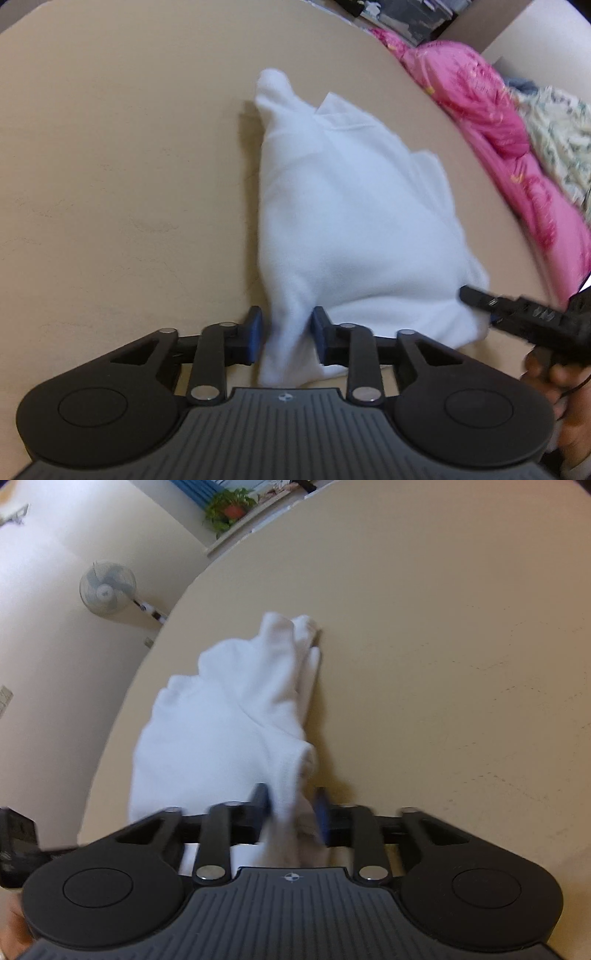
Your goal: Fold small clothes
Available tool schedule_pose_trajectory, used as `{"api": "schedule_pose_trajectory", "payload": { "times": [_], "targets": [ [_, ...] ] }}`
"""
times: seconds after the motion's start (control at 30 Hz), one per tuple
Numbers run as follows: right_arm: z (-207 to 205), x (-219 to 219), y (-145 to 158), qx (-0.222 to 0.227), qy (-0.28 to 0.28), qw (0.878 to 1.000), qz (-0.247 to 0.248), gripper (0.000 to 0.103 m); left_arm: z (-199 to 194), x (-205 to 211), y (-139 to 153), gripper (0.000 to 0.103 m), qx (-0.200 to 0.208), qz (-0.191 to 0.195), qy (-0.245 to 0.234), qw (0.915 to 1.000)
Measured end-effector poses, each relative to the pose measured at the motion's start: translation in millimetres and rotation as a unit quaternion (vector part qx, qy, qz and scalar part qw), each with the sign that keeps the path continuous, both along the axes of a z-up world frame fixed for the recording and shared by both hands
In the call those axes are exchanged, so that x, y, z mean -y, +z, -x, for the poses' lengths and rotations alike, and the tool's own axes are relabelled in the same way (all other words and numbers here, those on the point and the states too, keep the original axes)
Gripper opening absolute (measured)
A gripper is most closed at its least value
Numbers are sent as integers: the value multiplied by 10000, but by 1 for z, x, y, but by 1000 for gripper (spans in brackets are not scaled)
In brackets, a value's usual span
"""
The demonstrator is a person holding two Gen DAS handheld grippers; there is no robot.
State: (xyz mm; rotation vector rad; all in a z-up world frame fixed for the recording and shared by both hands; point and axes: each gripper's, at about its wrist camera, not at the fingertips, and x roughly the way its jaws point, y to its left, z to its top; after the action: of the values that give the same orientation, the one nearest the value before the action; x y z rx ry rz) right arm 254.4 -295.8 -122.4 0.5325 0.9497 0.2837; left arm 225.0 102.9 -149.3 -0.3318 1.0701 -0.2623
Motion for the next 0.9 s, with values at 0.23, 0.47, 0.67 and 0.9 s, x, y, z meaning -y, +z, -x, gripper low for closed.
{"api": "schedule_pose_trajectory", "payload": {
  "times": [0.23, 0.47, 0.67, 0.9],
  "targets": [
    [32, 2, 18, -187, 165, 9881, 1517, 51, 48, 22, 46, 43, 413, -1407, 145, 9891],
    [140, 9, 86, 1315, -559, 9744, 1739, 59, 138, 60, 95, 86, 1410, -2250, 398, 9633],
    [228, -15, 108, 2125, -518, 9522, 2132, 86, 197, 73, 122, 88, 1714, -2224, 554, 9582],
    [275, -32, 134, 2498, -482, 9404, 2254, 89, 243, 86, 149, 97, 2116, -2249, 557, 9495]
  ]
}}
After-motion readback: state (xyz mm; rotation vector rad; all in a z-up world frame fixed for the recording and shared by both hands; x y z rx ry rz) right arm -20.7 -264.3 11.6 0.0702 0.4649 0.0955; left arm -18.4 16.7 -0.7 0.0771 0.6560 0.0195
